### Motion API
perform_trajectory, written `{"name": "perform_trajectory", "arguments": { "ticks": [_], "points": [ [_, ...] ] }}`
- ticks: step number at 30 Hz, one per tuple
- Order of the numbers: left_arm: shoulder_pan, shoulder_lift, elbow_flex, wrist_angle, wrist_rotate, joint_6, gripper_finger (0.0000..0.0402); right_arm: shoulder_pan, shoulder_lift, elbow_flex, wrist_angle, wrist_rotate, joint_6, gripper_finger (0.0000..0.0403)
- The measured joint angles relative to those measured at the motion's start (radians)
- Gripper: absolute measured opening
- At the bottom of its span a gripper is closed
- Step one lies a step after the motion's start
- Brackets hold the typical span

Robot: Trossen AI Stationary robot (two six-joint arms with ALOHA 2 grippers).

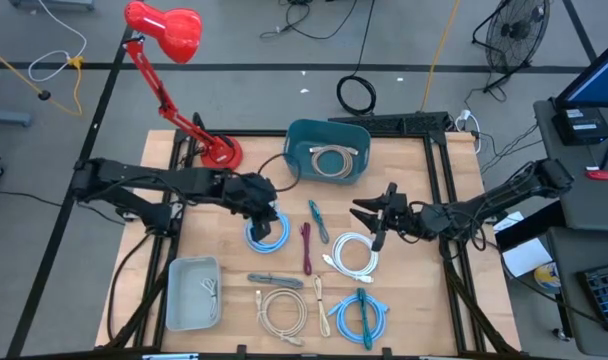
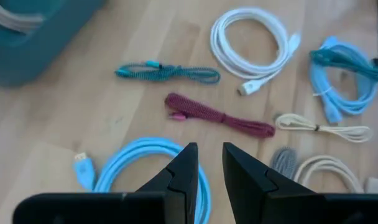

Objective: Pick & Place USB Port
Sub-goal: Put the top blue charger cable into the gray bin

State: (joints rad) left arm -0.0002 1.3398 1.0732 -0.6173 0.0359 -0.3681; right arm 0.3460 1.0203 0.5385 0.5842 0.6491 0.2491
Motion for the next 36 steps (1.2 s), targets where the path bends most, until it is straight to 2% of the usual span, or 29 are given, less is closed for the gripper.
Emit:
{"name": "perform_trajectory", "arguments": {
  "ticks": [2,7,11,14,17,20,24,30,33,36],
  "points": [
    [-0.002,0.035,-0.002,-0.007,0.005,-0.011,0.0076,0.0,-0.002,0.0,0.033,0.0,0.014,0.0116],
    [-0.002,0.098,-0.002,0.096,0.025,-0.074,0.0076,0.001,-0.017,0.0,0.096,0.0,0.019,0.0116],
    [-0.002,0.117,-0.001,0.168,-0.016,-0.138,0.0076,0.001,-0.037,0.0,0.075,-0.002,0.003,0.0116],
    [-0.001,0.12,-0.003,0.199,-0.046,-0.232,0.0076,-0.004,-0.063,0.001,0.002,-0.059,0.057,0.0116],
    [-0.001,0.125,0.001,0.279,-0.047,-0.317,0.0076,-0.006,-0.093,0.0,-0.179,-0.13,0.085,0.0116],
    [-0.007,0.127,-0.002,0.319,-0.061,-0.374,0.0076,-0.006,-0.116,0.0,-0.354,-0.161,0.09,0.0116],
    [-0.015,0.126,-0.001,0.39,-0.079,-0.407,0.0076,-0.008,-0.137,0.0,-0.492,-0.182,0.129,0.0116],
    [-0.03,0.126,-0.001,0.426,-0.062,-0.453,0.0076,-0.034,-0.147,0.0,-0.547,-0.185,0.169,0.0116],
    [-0.044,0.126,-0.001,0.432,-0.067,-0.452,0.0076,-0.041,-0.148,0.0,-0.57,-0.234,0.177,0.0116],
    [-0.054,0.126,-0.001,0.434,-0.077,-0.451,0.0076,-0.044,-0.148,0.0,-0.591,-0.239,0.177,0.0116]
  ]
}}
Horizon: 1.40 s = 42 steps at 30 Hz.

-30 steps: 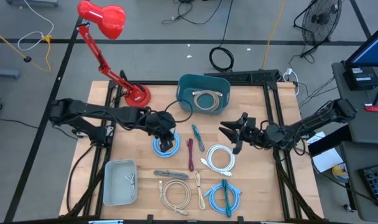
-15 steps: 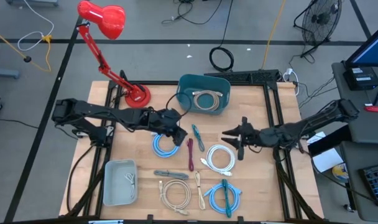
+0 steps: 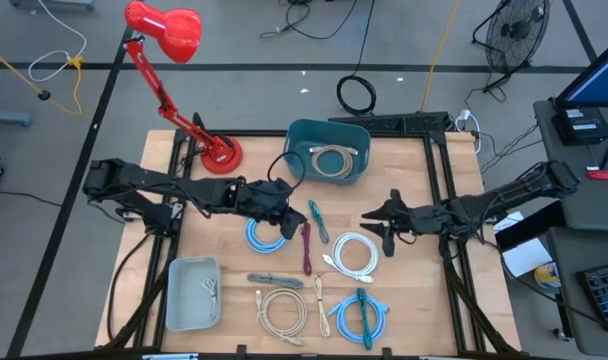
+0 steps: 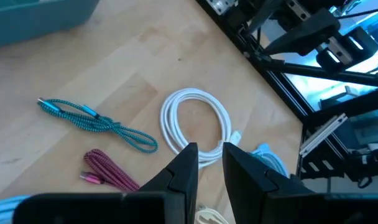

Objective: Pick & Place USB Port
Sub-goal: Put the top blue charger cable into the gray bin

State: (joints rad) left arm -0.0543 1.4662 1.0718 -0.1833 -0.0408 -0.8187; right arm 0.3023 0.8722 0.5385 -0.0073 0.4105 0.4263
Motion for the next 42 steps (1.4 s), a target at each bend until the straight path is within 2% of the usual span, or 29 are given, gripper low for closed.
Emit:
{"name": "perform_trajectory", "arguments": {
  "ticks": [10,19,21,26,33,37,42],
  "points": [
    [-0.031,0.0,0.0,-0.016,-0.027,0.012,0.0076,-0.009,0.046,0.0,-0.081,-0.064,0.041,0.0116],
    [-0.055,0.0,0.0,-0.024,-0.038,0.019,0.0076,-0.104,0.196,0.063,-0.086,-0.193,0.078,0.0116],
    [-0.062,0.0,0.0,-0.027,-0.036,0.033,0.0076,-0.133,0.244,0.101,-0.094,-0.229,0.079,0.0116],
    [-0.067,0.0,0.0,-0.088,-0.001,0.071,0.0076,-0.179,0.368,0.223,-0.187,-0.235,0.086,0.0116],
    [-0.077,0.0,0.001,-0.243,0.063,0.135,0.0076,-0.231,0.563,0.446,-0.418,-0.235,0.164,0.0116],
    [-0.092,0.0,0.001,-0.334,0.063,0.19,0.0076,-0.251,0.669,0.572,-0.511,-0.267,0.22,0.0116],
    [-0.114,0.0,0.001,-0.429,0.012,0.259,0.0076,-0.264,0.786,0.693,-0.565,-0.307,0.277,0.0116]
  ]
}}
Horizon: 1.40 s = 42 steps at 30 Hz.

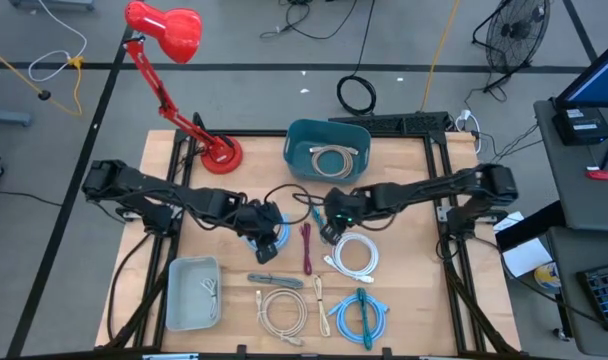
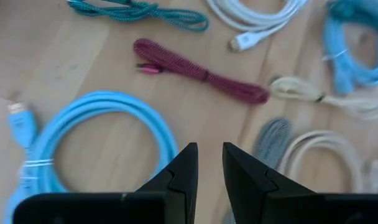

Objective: Pick & Place USB Port
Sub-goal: Put the top blue charger cable into the gray bin

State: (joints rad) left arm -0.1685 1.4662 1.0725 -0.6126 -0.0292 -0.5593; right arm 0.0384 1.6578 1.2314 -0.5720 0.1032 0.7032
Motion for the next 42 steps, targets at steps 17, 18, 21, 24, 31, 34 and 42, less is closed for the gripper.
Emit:
{"name": "perform_trajectory", "arguments": {
  "ticks": [17,18,21,24,31,34,42],
  "points": [
    [-0.095,-0.21,0.0,0.005,-0.19,0.154,0.0076,-0.014,0.206,0.068,0.023,-0.001,0.065,0.0116],
    [-0.104,-0.255,0.0,0.017,-0.202,0.162,0.0076,-0.017,0.208,0.068,0.028,-0.002,0.065,0.0116],
    [-0.128,-0.388,0.0,0.041,-0.241,0.174,0.0076,-0.02,0.217,0.069,0.06,-0.001,0.069,0.0116],
    [-0.146,-0.512,0.0,0.04,-0.309,0.164,0.0076,-0.021,0.22,0.067,0.057,-0.001,0.07,0.0116],
    [-0.198,-0.662,0.0,0.031,-0.403,0.166,0.0076,-0.045,0.231,0.067,0.069,0.0,0.068,0.0116],
    [-0.217,-0.672,0.0,0.04,-0.413,0.18,0.0076,-0.049,0.236,0.068,0.097,0.001,0.064,0.0116],
    [-0.249,-0.659,0.0,0.06,-0.425,0.168,0.0076,-0.052,0.28,0.069,0.111,-0.022,0.06,0.0116]
  ]
}}
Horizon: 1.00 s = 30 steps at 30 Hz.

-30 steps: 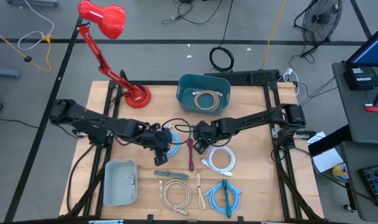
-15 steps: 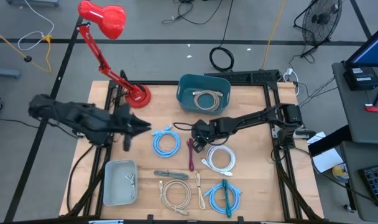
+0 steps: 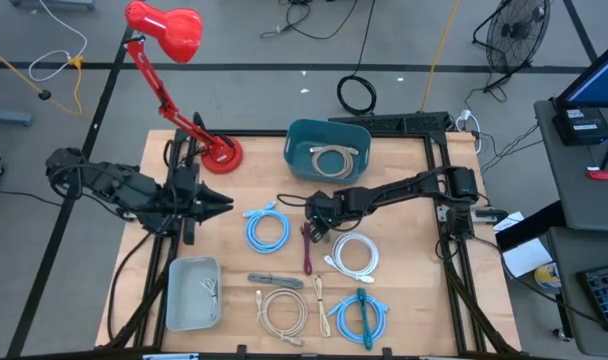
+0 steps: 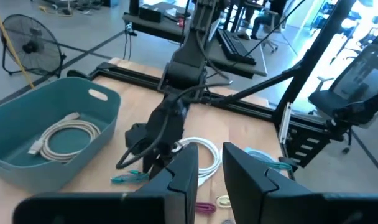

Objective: Pick & Place USB Port
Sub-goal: Put the top blue charger cable into the gray bin

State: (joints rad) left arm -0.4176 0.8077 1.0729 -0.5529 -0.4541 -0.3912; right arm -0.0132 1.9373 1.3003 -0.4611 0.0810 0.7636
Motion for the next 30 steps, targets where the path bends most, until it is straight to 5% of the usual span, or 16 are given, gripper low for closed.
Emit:
{"name": "perform_trajectory", "arguments": {
  "ticks": [11,22,30],
  "points": [
    [0.0,0.003,0.0,0.005,-0.002,-0.02,0.0076,0.001,0.037,0.0,0.01,-0.003,-0.017,0.011],
    [0.0,0.003,0.0,0.004,-0.017,-0.031,0.0076,0.0,0.032,-0.002,0.009,0.0,-0.049,0.0019],
    [0.0,0.003,0.0,0.001,-0.085,-0.037,0.0076,0.002,-0.023,-0.004,0.053,-0.002,-0.035,0.0037]
  ]
}}
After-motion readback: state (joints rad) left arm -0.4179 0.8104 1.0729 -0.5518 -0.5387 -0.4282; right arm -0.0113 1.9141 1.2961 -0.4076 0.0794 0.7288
